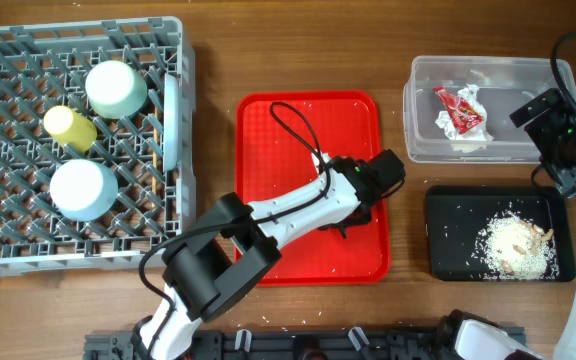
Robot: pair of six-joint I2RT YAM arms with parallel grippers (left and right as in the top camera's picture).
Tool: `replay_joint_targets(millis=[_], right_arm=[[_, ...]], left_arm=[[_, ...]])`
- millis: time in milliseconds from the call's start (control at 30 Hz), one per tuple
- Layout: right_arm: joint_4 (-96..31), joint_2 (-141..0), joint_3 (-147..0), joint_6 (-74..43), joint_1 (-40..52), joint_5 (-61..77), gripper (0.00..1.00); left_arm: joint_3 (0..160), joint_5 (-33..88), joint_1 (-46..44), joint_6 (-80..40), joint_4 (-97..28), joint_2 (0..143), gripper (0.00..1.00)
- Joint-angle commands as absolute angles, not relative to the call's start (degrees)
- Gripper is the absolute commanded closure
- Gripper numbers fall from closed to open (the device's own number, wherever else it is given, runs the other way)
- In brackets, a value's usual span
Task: Sort waste into correct bins and load items into the dishwasher rack
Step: 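Lift the white fork off the red tray with the left gripper, then carry the fork to the rack and drop it beside the blue plate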
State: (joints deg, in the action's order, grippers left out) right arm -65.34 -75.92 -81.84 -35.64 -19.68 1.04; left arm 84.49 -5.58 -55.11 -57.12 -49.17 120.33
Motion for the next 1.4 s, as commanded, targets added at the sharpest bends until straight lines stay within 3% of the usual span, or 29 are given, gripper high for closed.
replay_joint_targets(millis=[0, 67, 467, 567, 700, 767, 967, 1067, 1267, 1367], right_arm=[[-65.17, -76.58, -82.02, -34.68, -19.90, 1.15, 0.00], [-65.14, -76.58, -82.02, -34.65, -19.90, 1.17, 0.00], [-65.17, -76.58, -82.02, -34.68, -19.90, 1.15, 0.00], [-65.14, -76.58, -82.02, -34.65, -19.90, 1.17, 0.00], [-65.17, -76.58, -82.02, -34.65, -19.90, 1.15, 0.00], [-65.17, -76.58, -82.02, -34.65, -19.90, 1.15, 0.00], [-65.17, -76.64, -82.02, -34.65, -19.90, 1.17, 0.00], [-65.14, -76.64, -82.02, -34.65, -19.90, 1.15, 0.00], [-65.14, -76.64, -82.02, -34.65, -19.90, 1.15, 0.00], [-65.17, -76.64, -82.02, -34.68, -19.90, 1.15, 0.00]], left_arm=[[83.35, -9.93, -54.43, -57.45, -48.18, 121.73, 0.62], [83.35, -9.96, -54.43, -57.45, -48.16, 121.73, 0.68], [83.37, -11.05, -54.41, -57.41, -47.55, 119.15, 0.79], [83.37, -12.25, -54.41, -57.41, -47.57, 117.30, 0.87], [83.37, -12.71, -54.41, -57.41, -47.57, 117.10, 0.87], [83.37, -12.71, -54.41, -57.41, -47.57, 117.10, 0.96], [83.37, -12.75, -54.37, -57.41, -47.57, 117.08, 0.96], [84.20, -18.48, -53.36, -57.34, -52.01, 113.06, 0.96], [84.36, -19.16, -44.16, -38.61, -57.87, 97.49, 0.96], [84.36, -19.18, -37.63, -20.53, -58.81, 90.30, 0.96]])
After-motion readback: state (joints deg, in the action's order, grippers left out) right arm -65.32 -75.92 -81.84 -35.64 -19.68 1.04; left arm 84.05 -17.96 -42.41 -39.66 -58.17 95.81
